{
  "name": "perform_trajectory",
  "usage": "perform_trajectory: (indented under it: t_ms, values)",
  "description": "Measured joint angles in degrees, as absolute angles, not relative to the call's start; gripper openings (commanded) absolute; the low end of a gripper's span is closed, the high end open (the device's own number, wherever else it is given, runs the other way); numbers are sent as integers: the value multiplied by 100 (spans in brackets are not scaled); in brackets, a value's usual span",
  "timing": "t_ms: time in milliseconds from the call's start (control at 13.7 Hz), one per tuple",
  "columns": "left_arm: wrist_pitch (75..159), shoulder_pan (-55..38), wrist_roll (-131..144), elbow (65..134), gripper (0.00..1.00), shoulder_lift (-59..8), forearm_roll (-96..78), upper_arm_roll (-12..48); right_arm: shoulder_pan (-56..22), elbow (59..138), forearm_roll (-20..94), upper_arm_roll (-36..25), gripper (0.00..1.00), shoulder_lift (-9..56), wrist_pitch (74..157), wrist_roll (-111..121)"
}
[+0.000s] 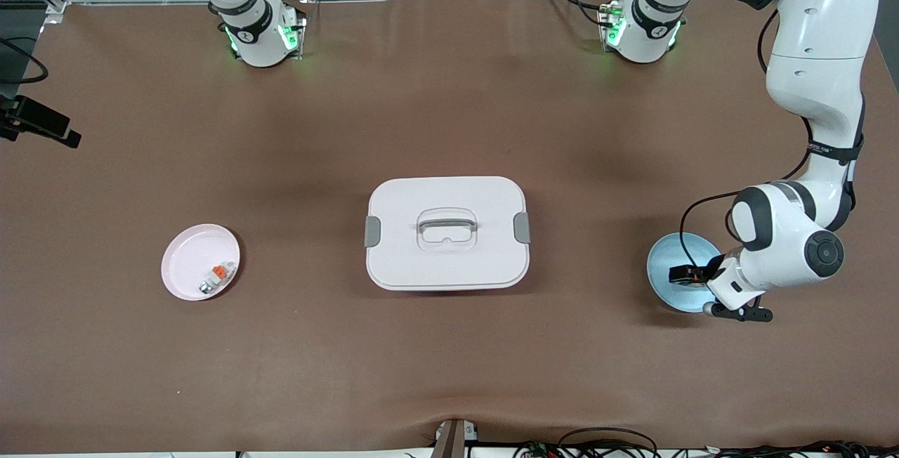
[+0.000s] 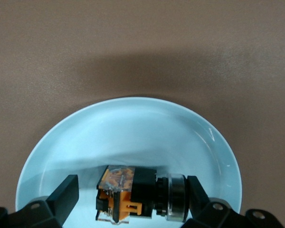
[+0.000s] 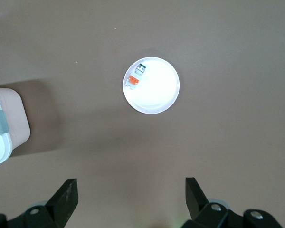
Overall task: Transfer orange switch to right arm and place
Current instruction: 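Close the left gripper on the black-and-orange switch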
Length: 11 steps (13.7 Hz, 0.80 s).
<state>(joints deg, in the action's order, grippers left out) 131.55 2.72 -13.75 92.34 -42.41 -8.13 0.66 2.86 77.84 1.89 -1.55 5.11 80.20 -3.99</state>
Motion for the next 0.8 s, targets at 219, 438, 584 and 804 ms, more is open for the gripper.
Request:
perform_trajectory:
  t_ms: [219,438,584,804]
  values:
    - [13155,254,-1349,9236,100,-4242,-813,83,287,7783,186,-164,100,511,8020,-399]
    - [13155,217,-1235,9237,100,-4242,-813,109,287,7783,186,-168,100,511,8020,-399]
    - [13155,183,-1205,9239,100,-4242,-813,112,288,7783,186,-173,100,511,8020,-399]
    - [13155,179,-1204,9250,100,-4247,-813,112,291,7783,184,-178,100,511,8020,-399]
